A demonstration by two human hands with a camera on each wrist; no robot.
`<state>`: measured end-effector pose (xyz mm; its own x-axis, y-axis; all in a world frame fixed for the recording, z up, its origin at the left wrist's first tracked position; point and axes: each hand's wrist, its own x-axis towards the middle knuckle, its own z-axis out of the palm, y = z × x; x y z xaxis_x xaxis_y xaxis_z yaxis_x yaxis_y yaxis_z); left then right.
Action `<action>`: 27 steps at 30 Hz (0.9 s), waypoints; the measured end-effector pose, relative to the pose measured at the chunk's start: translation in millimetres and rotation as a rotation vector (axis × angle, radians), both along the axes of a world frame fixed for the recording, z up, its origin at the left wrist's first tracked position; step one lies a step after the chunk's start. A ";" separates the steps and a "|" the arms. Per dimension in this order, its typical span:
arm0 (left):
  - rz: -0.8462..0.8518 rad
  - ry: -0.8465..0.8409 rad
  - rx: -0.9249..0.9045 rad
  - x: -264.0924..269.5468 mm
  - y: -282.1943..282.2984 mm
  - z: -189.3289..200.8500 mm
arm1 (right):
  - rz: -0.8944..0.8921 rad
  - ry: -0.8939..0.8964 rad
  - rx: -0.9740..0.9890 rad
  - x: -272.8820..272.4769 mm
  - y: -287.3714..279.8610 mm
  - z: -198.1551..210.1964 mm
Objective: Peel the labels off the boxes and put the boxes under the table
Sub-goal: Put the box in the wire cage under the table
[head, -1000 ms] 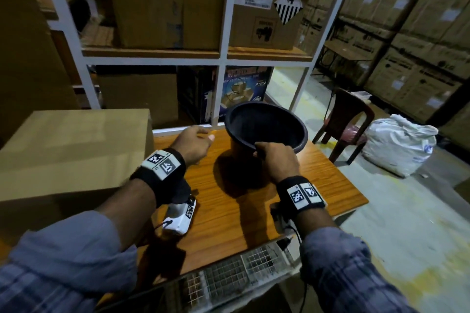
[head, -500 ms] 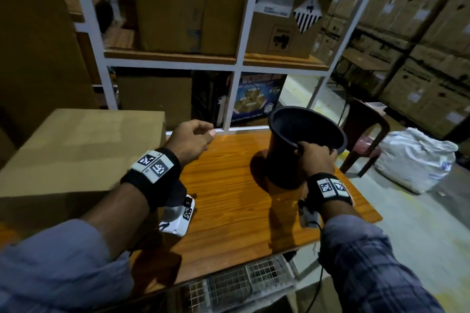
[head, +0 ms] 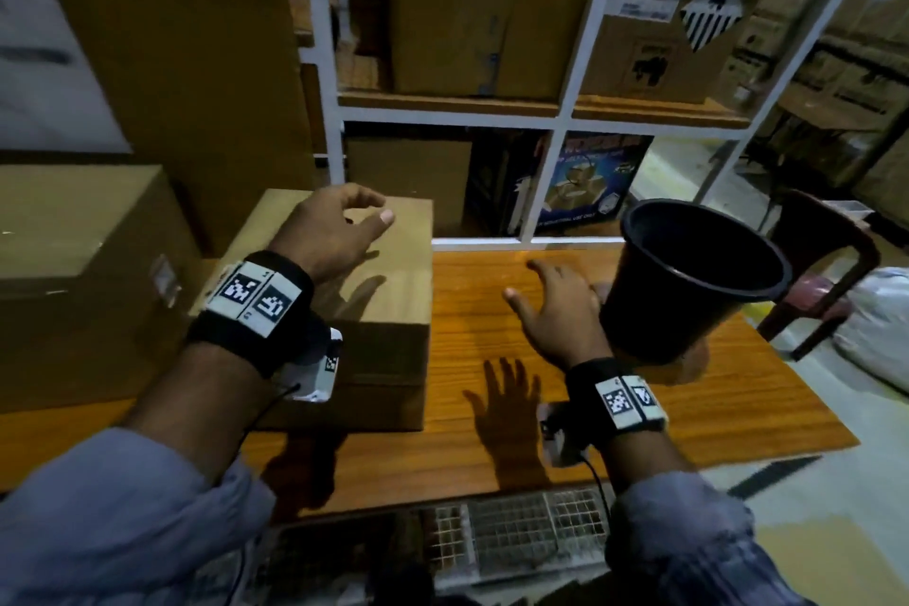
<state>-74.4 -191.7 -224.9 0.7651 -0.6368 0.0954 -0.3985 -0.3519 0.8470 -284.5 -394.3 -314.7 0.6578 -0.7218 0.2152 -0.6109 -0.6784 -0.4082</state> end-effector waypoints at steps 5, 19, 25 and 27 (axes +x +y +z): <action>0.117 -0.032 0.135 41.4 70.6 -20.0 | 0.236 -0.141 0.279 44.8 82.1 8.2; 0.002 0.206 0.046 73.9 153.6 -77.3 | 0.139 -0.324 0.318 64.3 161.1 -7.7; -0.038 0.130 0.168 77.0 168.9 -43.7 | 0.021 -0.561 0.151 82.5 176.8 37.0; -0.024 0.150 0.167 78.8 173.8 -30.7 | 0.047 -0.607 0.107 93.6 181.4 55.9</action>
